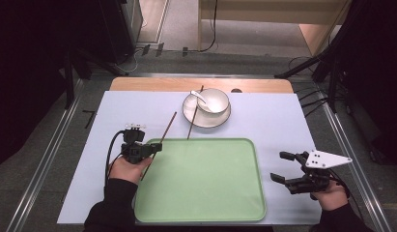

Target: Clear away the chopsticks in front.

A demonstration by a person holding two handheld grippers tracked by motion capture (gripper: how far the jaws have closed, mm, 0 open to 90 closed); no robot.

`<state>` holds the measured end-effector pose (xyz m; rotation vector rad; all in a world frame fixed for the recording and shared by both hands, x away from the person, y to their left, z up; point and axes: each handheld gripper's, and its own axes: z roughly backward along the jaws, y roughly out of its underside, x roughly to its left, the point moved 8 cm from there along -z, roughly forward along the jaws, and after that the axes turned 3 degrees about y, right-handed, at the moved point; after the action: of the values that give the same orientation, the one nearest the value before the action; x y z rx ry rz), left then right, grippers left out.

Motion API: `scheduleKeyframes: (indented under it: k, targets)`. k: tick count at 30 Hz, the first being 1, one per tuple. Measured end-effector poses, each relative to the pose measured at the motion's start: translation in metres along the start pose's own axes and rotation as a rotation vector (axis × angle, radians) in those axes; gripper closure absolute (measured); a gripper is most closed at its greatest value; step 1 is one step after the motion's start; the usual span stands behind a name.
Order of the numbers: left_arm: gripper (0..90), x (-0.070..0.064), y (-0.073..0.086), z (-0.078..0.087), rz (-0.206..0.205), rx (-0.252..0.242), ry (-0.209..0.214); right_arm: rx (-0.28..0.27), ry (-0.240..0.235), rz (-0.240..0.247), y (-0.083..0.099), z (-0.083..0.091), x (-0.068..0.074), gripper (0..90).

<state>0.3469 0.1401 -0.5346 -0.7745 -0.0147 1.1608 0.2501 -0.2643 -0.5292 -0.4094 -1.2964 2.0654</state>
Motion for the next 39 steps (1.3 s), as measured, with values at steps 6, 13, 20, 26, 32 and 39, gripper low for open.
scheduleKeyframes:
  k: [6, 13, 20, 26, 32, 39]
  targets:
    - [85.7, -0.003, 0.026, 0.008, 0.038, 0.014, 0.028, -0.002, -0.001, 0.001, -0.001, -0.002, 0.000, 17.6]
    - [85.5, -0.007, 0.052, 0.013, 0.059, 0.048, 0.018, 0.001, -0.009, 0.010, -0.003, -0.004, 0.000, 17.6]
    - [85.2, -0.008, 0.068, 0.002, 0.063, 0.096, -0.001, 0.000, -0.013, 0.012, -0.003, -0.005, 0.001, 17.6]
    - [79.3, -0.009, 0.068, -0.002, 0.041, 0.101, 0.005, 0.003, -0.016, 0.014, -0.003, -0.005, 0.002, 17.6]
    - [78.1, -0.008, 0.069, -0.002, 0.033, 0.105, 0.009, 0.004, -0.016, 0.012, -0.003, -0.005, 0.002, 17.6]
    - [55.6, -0.009, 0.057, 0.004, -0.014, 0.083, 0.050, 0.003, -0.016, 0.014, -0.003, -0.005, 0.002, 17.6]
